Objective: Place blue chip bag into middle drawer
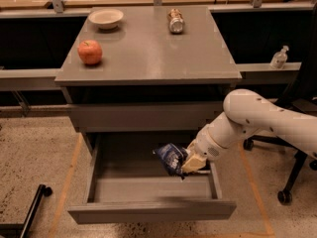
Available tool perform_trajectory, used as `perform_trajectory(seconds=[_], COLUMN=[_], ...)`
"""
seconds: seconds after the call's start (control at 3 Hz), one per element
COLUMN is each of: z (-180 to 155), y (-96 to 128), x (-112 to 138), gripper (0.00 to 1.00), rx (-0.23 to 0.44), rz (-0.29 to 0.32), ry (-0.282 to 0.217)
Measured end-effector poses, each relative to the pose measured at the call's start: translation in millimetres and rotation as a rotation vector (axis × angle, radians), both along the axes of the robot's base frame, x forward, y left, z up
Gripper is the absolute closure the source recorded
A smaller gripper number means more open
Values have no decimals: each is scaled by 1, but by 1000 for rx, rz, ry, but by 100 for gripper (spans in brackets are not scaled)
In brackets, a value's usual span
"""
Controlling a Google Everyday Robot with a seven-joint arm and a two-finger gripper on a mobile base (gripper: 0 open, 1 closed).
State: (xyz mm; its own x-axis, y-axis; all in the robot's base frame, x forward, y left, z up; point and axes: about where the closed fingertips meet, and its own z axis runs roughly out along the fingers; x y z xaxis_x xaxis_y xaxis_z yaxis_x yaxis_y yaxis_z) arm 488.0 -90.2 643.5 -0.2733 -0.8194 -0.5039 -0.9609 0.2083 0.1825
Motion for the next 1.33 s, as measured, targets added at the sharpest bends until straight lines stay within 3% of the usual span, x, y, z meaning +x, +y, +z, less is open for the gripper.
perform_trajectory(seconds=[0.33, 1.0, 1.33], z=[-20, -79, -115], y=[4, -1, -10], x=[-2, 19, 29], gripper=[100, 100, 82], rx=[-33, -49, -78], rz=[6, -28, -49], ry=[22, 76, 122])
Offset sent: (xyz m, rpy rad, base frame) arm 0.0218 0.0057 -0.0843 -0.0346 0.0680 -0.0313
